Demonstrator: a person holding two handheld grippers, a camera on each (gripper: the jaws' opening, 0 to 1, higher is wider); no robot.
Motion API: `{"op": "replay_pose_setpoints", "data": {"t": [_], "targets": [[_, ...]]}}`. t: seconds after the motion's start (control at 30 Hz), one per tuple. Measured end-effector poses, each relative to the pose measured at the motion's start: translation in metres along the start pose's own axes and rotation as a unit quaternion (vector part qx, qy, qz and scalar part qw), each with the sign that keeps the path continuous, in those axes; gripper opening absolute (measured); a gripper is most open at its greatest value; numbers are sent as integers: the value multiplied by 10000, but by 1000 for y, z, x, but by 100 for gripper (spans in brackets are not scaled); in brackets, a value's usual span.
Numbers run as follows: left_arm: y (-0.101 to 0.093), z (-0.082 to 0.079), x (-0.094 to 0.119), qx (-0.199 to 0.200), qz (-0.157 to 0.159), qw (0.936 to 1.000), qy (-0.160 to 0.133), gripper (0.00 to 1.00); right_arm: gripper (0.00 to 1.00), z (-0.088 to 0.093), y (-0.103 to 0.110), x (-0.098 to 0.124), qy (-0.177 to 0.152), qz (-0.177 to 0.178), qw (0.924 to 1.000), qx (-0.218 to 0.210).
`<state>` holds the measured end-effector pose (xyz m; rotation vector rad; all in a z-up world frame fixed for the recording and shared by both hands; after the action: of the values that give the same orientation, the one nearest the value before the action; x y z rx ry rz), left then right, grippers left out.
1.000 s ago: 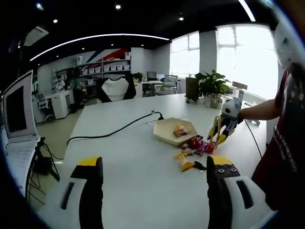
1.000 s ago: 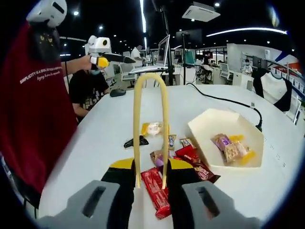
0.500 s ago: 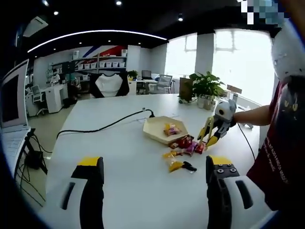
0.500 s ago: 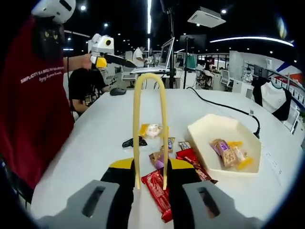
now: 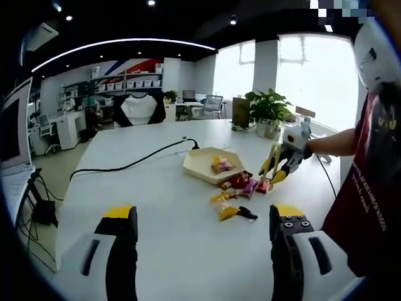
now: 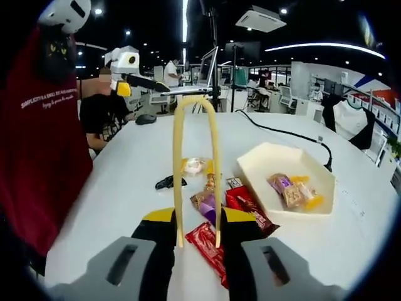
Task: Place the target food into the container with the food tongs after gripping and lifting it, then release it inside without dropping or visibly crushing the food.
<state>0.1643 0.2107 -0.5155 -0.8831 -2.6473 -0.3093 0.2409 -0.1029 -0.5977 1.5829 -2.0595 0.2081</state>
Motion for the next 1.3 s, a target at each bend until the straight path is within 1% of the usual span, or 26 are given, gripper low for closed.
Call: {"op": "replay_pose_setpoints", "data": {"t": [0.03, 0.1, 0.13, 0.2, 0.23, 0.27, 0.33, 0.43, 0.5, 0.57, 0.6, 0.63, 0.67, 0.7, 0.73, 0.77, 0.8, 0.83, 0.87, 0.9, 0.93, 0.97, 1.0, 1.03, 1.17, 1.3], "targets": [[0, 0, 1, 38, 0, 10000, -60, 93, 24, 2, 4, 0, -58, -36, 10000, -66], [1, 4, 4, 106, 11, 9999, 3, 93, 24, 4, 8, 3, -104, 34, 9999, -110], [4, 5, 6, 73, -87, 9999, 42, 92, 24, 4, 9, 5, -121, 81, 9996, -260], [7, 2, 8, 136, -184, 9997, -106, 93, 24, 4, 12, 5, -89, 78, 9993, -351], [8, -1, 9, 195, -210, 9994, -214, 93, 24, 4, 17, 4, -54, 66, 9994, -336], [6, -1, 11, 157, -212, 9994, -241, 93, 24, 5, 22, 4, 118, -16, 9998, -129], [4, 1, 13, 104, -252, 9994, -230, 93, 24, 0, 25, 2, 116, -106, 9998, -115], [1, 8, 17, 84, -265, 9996, -104, 93, 25, -4, 15, 6, 307, -142, 9993, 128], [0, 14, 23, 67, -321, 9995, -4, 93, 25, -6, 6, 11, 337, -115, 9993, 102], [1, 17, 28, 109, -360, 9993, 24, 93, 26, -6, -2, 15, 393, 70, 9992, 95], [2, 20, 31, 143, -410, 9991, 25, 93, 25, -11, -16, 22, 120, 540, 9984, -109], [3, 21, 32, 163, -445, 9989, 13, 93, 25, -12, -18, 24, 7, 600, 9978, -298], [5, 22, 34, 200, -489, 9986, 0, 93, 25, -18, -22, 27, -402, 824, 9925, -803], [6, 23, 35, 224, -520, 9984, -10, 93, 24, -21, -27, 30, -695, 1050, 9869, -1007], [6, 23, 36, 250, -565, 9981, -39, 93, 23, -21, -28, 32, -887, 1208, 9826, -1097], [7, 24, 36, 270, -590, 9979, -61, 93, 6, -17, -26, 30, -962, 1244, 9781, -1360], [7, 24, 37, 308, -620, 9976, -78, 93, 2, -9, -27, 30, -934, 1503, 9707, -1625], [6, 25, 37, 322, -629, 9975, -81, 93, 0, -3, -29, 25, -971, 1575, 9679, -1700], [6, 26, 36, 339, -639, 9974, -79, 93, 0, 14, -27, 23, -623, 1683, 9727, -1471], [5, 27, 36, 351, -634, 9973, -74, 93, 0, 23, -21, 19, -431, 1622, 9737, -1543], [4, 29, 36, 364, -610, 9975, -44, 93, 0, 27, -13, 16, -520, 1324, 9686, -2039], [3, 29, 37, 354, -597, 9976, -26, 93, 2, 30, -14, 18, -506, 1302, 9678, -2093], [2, 30, 37, 336, -589, 9977, -16, 93, 6, 32, -14, 18, -491, 1337, 9698, -1979], [2, 30, 38, 329, -589, 9977, -10, 93, 6, 30, -13, 19, -492, 1362, 9712, -1890], [4, 31, 36, 417, -568, 9975, -66, 93, 7, 25, -15, 26, -616, 1476, 9667, -1996], [1, 29, 30, 320, -491, 9983, -69, 92, 8, 22, -12, 29, -534, 1501, 9674, -1970]]}}
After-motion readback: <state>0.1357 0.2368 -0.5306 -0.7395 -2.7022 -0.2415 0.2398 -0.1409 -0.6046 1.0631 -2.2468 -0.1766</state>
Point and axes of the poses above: the point that each gripper's makers call its tool centre point, and the gripper's own axes: x roughly backward along the fingers, y roughly to its left, z roughly out of its underside, the point moved 5 cm from there along x, roughly backward along the fingers, and after that the axes turned 12 degrees about -x, right-handed, at the moved point
